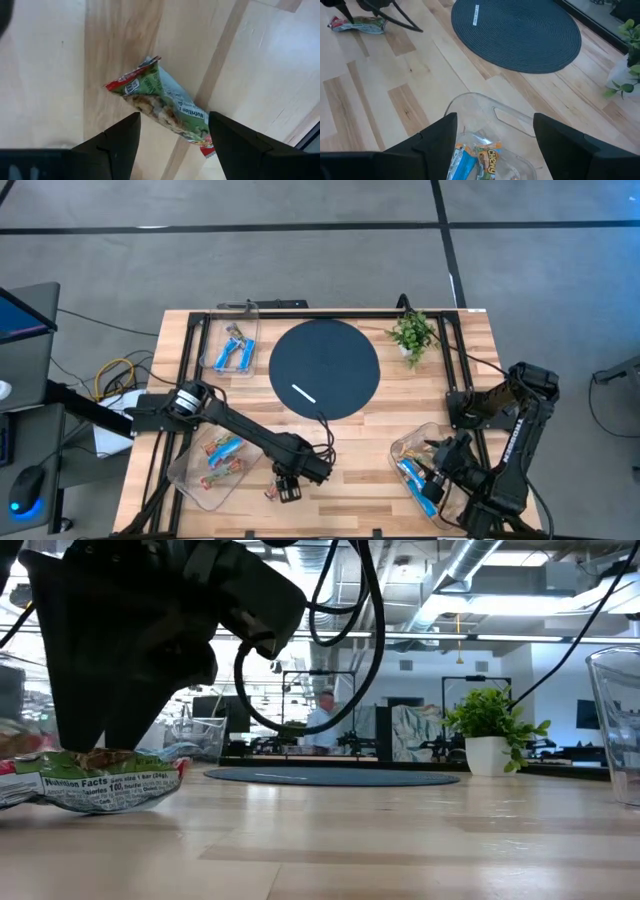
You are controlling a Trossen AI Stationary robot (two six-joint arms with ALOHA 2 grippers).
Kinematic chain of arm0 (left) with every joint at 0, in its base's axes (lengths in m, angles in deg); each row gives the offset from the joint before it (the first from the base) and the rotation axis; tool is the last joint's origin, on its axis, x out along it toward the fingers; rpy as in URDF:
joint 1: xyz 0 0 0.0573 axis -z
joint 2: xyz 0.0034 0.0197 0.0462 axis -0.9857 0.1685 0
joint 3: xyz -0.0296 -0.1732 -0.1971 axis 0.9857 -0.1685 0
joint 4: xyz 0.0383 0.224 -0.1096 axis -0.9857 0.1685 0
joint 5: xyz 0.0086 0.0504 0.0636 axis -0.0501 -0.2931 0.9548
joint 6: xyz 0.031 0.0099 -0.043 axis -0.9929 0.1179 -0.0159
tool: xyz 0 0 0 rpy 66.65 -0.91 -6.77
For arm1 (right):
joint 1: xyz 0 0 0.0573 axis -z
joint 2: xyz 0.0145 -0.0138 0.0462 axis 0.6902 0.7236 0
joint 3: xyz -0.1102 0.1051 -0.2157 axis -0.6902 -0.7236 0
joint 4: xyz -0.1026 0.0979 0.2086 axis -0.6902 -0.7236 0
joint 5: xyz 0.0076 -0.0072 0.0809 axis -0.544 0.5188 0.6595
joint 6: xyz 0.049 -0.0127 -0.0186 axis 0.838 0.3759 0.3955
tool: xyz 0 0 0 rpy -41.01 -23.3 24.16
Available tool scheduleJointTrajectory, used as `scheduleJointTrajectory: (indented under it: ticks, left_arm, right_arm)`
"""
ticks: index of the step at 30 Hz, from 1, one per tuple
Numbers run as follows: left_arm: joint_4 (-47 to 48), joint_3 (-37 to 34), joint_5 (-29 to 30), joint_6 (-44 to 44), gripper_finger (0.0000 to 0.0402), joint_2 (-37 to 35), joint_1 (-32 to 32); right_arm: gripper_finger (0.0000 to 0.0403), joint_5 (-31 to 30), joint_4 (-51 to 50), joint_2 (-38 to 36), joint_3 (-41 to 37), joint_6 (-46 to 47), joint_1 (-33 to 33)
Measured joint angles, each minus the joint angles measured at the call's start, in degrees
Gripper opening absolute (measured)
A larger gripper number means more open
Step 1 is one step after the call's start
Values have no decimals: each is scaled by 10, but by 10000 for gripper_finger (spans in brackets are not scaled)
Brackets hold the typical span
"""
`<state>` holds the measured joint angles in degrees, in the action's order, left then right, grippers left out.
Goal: Pick and place Granola Bars by type
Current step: Put the red granola bar into the bottom left transparent bin
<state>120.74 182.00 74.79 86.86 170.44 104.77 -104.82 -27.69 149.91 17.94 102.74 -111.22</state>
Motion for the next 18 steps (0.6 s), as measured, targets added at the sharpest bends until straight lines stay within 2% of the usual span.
scheduleJointTrajectory:
  ticks: [8, 18]
  left_arm:
    - [22, 20, 31, -1, 229, 2, 0]
    - [24, 26, 34, 4, 229, 2, 0]
  right_arm:
    - [253, -1, -3, 0, 0, -6, 0]
    - [253, -1, -3, 0, 0, -14, 0]
